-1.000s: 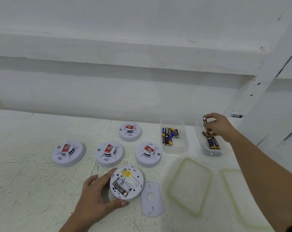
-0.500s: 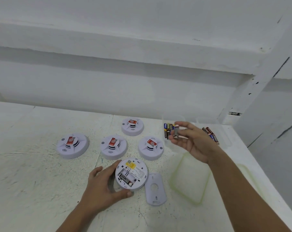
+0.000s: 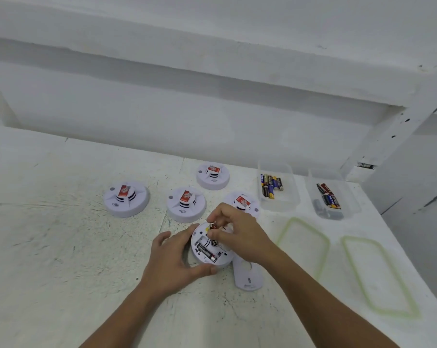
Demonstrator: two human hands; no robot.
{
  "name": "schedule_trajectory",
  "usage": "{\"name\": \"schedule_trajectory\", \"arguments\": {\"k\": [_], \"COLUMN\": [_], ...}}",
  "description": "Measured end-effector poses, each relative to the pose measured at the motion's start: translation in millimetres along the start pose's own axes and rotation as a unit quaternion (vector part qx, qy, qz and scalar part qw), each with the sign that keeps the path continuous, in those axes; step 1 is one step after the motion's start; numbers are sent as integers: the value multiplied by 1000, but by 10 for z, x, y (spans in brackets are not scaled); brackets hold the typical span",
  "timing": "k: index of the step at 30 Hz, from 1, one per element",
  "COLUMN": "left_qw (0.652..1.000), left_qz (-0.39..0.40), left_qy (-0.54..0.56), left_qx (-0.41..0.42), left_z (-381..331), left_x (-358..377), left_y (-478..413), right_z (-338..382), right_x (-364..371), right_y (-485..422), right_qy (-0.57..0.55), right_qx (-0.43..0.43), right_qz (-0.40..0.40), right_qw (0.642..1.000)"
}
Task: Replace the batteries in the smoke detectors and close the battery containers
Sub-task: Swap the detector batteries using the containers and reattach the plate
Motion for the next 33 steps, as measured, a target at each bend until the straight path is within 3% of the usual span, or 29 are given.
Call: {"name": "schedule_trajectory", "arguments": {"k": [17,26,33], "left_qw": [999,998,998], "left_qz": [-3,-22,5], "left_qy": [-41,-57,-56], "left_qx": [-3,0,-6], "left_z": [19,37,75], "left_x": [-1,32,26], "left_y": [12,4,-15], "right_z": [14,22,-5], "right_x": [67,160,171], "right_y": [-42,-29,-48], "right_qy": [3,-3,11], "right_qx": [-6,-55,-51], "right_qz": [55,34,34], "right_qw": [998,998,998]}}
Point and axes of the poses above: each hand's wrist, its own y-axis away from the middle knuckle, its own x-axis out of the palm, z = x × y, the point moved 1 cm from there along -y, towards the middle knuckle, and after that the axes turned 4 degrees about -y, right-handed, at the moved point
